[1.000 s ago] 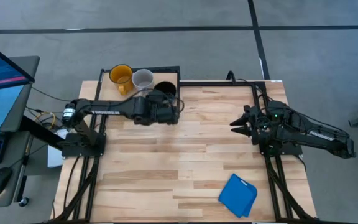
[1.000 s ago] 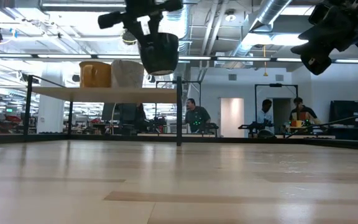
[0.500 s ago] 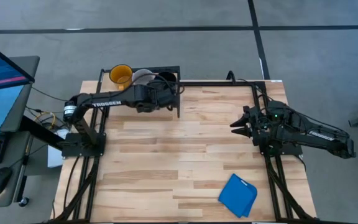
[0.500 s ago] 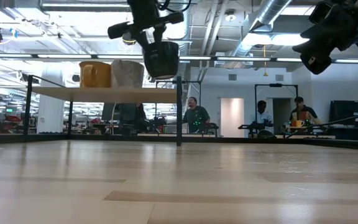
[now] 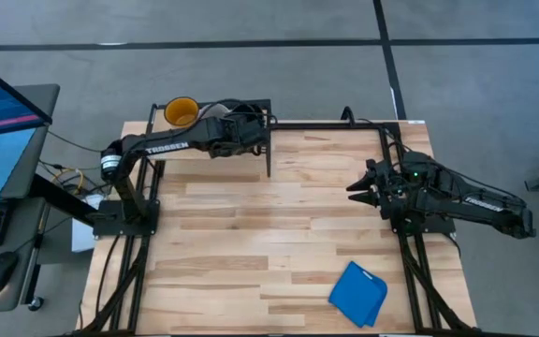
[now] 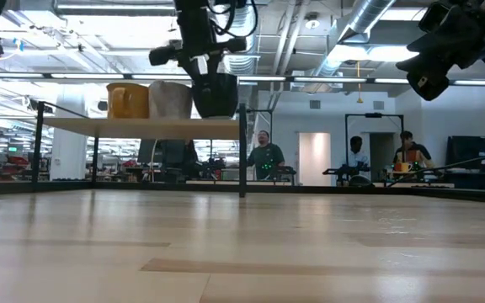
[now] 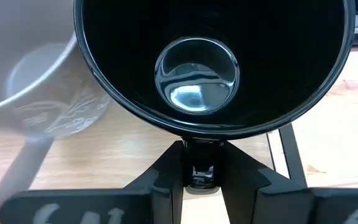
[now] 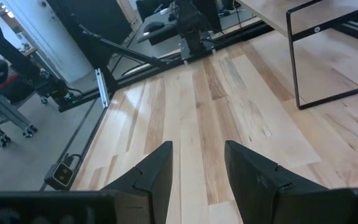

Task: Stack small to large cups/mugs on shelf
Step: Put the black mug on the shelf

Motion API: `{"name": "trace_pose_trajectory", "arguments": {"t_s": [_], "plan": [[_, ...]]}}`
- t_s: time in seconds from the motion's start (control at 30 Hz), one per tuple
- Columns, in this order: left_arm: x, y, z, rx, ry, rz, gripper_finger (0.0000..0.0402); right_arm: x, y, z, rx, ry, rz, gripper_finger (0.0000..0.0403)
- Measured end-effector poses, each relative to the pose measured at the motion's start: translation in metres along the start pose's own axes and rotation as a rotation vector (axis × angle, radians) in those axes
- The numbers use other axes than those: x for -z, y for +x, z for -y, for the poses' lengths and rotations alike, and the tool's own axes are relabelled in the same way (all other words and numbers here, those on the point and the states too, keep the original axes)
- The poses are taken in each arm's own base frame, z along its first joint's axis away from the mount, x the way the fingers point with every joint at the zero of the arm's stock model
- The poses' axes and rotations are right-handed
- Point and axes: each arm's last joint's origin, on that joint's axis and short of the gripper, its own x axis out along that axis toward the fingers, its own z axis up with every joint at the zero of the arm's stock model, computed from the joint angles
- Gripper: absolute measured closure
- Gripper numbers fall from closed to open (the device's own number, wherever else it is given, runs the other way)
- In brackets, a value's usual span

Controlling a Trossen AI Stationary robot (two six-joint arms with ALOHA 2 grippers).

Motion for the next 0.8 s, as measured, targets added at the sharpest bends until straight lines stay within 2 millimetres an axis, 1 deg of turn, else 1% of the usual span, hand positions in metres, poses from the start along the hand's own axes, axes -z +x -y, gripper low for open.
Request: {"name": "trace_pose_trajectory", "arguments": {"t_s": [0.47,0.73,0.8], "plan": [[0.007,0.019,0.006,-0.049,0.021,-0.026,0.0337,0.0,0.0,-0.001,-0.023,0.0,-0.005,0.0234],[0.007,0.019,0.006,-0.046,0.006,-0.032,0.0337,0.0,0.0,-0.001,-0.026,-0.001,-0.005,0.0234],[0.007,0.019,0.006,-0.039,0.004,-0.051,0.032,0.0,0.0,-0.001,-0.025,-0.001,-0.005,0.0234]]}}
